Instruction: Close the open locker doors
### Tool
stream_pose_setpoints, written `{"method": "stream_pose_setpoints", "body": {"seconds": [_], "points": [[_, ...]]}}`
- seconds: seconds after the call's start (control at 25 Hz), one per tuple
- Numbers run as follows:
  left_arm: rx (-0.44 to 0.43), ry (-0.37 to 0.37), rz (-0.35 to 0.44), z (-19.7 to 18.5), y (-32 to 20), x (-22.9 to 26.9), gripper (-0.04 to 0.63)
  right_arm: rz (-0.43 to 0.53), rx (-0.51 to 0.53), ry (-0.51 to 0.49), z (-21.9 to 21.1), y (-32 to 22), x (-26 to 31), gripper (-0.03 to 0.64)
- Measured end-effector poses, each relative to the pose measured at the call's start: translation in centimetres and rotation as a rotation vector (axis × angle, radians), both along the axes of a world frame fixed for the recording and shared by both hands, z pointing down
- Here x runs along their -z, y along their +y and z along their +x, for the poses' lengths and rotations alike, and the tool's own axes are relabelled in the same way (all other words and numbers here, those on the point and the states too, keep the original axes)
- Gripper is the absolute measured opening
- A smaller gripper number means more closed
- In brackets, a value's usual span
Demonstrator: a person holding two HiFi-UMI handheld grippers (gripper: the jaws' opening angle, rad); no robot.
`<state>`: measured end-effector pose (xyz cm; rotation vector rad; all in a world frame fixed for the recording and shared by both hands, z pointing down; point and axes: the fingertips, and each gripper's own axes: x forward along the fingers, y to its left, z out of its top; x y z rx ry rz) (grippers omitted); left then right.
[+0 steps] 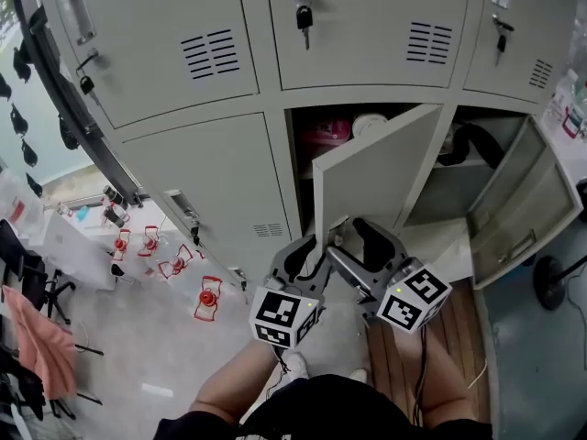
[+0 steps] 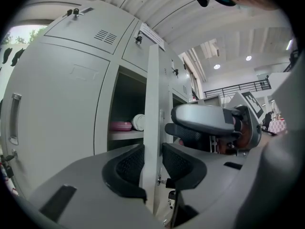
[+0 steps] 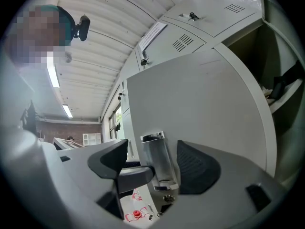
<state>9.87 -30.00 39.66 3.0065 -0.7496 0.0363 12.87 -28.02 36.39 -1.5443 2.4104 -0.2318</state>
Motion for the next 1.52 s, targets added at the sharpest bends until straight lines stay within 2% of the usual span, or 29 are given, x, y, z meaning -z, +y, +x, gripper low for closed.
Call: {"method": "stream_pose_setpoints", "body": {"seconds": [0.72, 1.08, 1.36, 1.52], "points": [[-0.028, -0.008, 0.008, -1.6, -5.8, -0.3, 0.138, 0.003, -0.089, 0.005, -0.6, -5.2, -0.2, 0.314], [-0.096, 0.007, -0.002, -3.0, -6.5, -0.3, 0.2, 0.009, -0.138, 0.016, -0.6, -7.7, -0.2, 0.326], [-0.149, -0.014, 0.001, -3.3, -5.8, -1.2, 0.222, 0.007, -0.165, 0.018, -0.4, -9.2, -0.2, 0.336], [-0.146, -0.022, 0.012, -3.9, -6.3, -1.5, 0.227, 0.005, -0.171, 0.016, -0.4, -9.8, -0.3, 0.338]]}}
